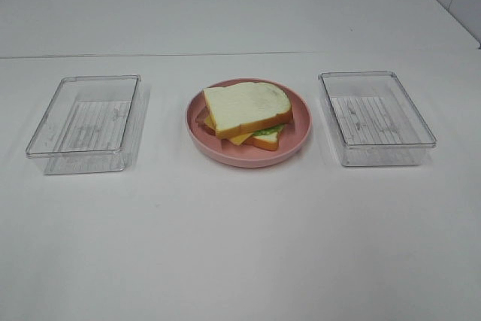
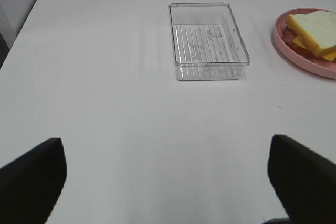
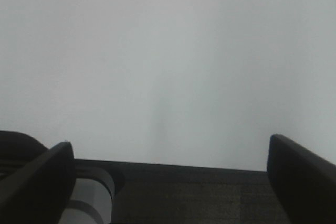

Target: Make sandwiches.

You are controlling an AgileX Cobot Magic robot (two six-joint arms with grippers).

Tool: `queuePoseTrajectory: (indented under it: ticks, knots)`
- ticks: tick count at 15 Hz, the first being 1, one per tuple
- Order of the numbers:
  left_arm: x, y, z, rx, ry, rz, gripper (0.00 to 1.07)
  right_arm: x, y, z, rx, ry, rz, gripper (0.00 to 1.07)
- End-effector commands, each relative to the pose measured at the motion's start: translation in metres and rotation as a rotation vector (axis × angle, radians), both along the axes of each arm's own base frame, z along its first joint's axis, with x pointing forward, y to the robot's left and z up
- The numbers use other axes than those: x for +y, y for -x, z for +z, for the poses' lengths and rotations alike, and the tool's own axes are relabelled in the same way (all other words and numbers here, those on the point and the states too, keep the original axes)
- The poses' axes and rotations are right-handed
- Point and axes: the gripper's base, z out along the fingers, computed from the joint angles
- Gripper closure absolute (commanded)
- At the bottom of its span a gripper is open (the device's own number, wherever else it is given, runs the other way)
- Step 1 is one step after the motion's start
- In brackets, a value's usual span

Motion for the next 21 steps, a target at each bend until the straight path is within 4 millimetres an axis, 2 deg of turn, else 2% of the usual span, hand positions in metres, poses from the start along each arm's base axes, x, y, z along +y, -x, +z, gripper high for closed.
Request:
queuePoseTrajectory:
  ticks: [1, 2, 5, 6, 7, 9, 10, 12, 14, 21]
  knots:
    - [0.0, 0.002, 0.0, -0.024, 0.001, 0.001, 0.08, -0.029, 0.049, 0.0, -0.132, 0.003, -0.084, 0.11]
    - [0.0, 0.002, 0.0, -0.024, 0.001, 0.001, 0.08, -0.031, 0.058, 0.001, -0.164, -0.001, -0.086, 0.11]
    - [0.0, 0.002, 0.0, -0.024, 0.001, 0.001, 0.08, -0.035, 0.105, -0.002, -0.243, -0.089, -0.116, 0.11]
    - [0.0, 0.002, 0.0, -0.024, 0.001, 0.001, 0.08, -0.033, 0.12, -0.003, -0.324, -0.124, -0.101, 0.11]
    - [0.0, 0.002, 0.0, -0.024, 0.001, 0.001, 0.08, -0.031, 0.126, -0.004, -0.361, -0.125, -0.079, 0.11]
    - [0.0, 0.002, 0.0, -0.024, 0.001, 0.001, 0.08, -0.027, 0.131, -0.003, -0.439, -0.131, -0.05, 0.11]
    - [0.0, 0.002, 0.0, -0.024, 0.001, 0.001, 0.08, -0.023, 0.131, 0.0, -0.535, -0.15, -0.043, 0.11]
    - [0.0, 0.002, 0.0, -0.024, 0.001, 0.001, 0.08, -0.021, 0.124, -0.001, -0.571, -0.159, -0.033, 0.11]
    - [0.0, 0.002, 0.0, -0.024, 0.001, 0.001, 0.08, -0.021, 0.114, -0.019, -0.537, -0.152, -0.033, 0.11]
    - [0.0, 0.002, 0.0, -0.024, 0.001, 0.001, 0.08, -0.021, 0.114, -0.018, -0.538, -0.154, -0.031, 0.11]
